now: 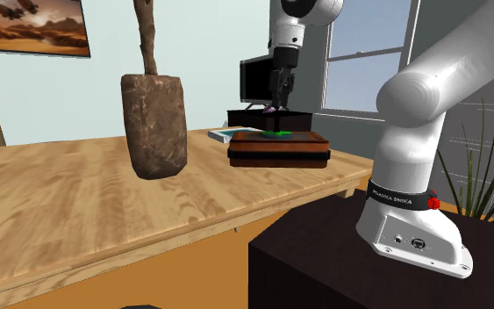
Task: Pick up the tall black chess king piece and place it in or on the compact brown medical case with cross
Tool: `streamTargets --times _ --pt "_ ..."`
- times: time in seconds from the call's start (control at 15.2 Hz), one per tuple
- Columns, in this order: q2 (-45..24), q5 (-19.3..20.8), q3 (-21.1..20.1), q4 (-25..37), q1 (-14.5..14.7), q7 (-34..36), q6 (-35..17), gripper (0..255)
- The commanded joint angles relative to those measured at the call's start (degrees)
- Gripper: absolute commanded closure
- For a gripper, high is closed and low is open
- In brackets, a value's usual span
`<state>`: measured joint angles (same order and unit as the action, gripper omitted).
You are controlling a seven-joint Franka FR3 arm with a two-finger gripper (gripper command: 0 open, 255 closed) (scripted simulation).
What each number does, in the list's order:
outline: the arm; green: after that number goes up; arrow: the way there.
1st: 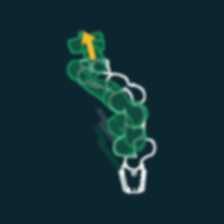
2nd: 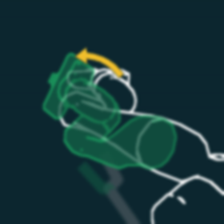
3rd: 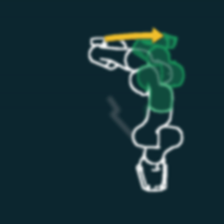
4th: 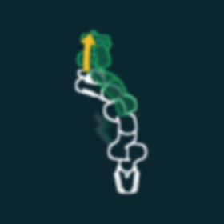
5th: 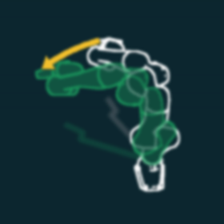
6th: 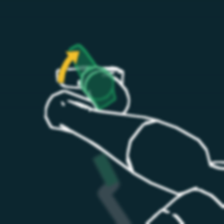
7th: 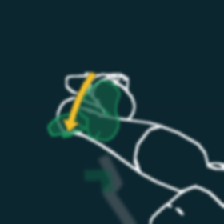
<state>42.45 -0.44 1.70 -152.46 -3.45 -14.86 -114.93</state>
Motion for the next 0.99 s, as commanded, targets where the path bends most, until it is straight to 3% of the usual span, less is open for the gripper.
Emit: streamTargets --times 0.0,0.2,0.46,0.92 --pt "0.0 0.0 0.0 0.0 0.0 0.0 0.0 0" --pt "0.0 0.0 0.0 0.0 0.0 0.0 0.0 0" --pt "1.6 0.1 0.0 6.3 -0.1 0.0 7.9 0" --pt "1.6 0.1 0.0 6.3 -0.1 0.0 7.9 0"
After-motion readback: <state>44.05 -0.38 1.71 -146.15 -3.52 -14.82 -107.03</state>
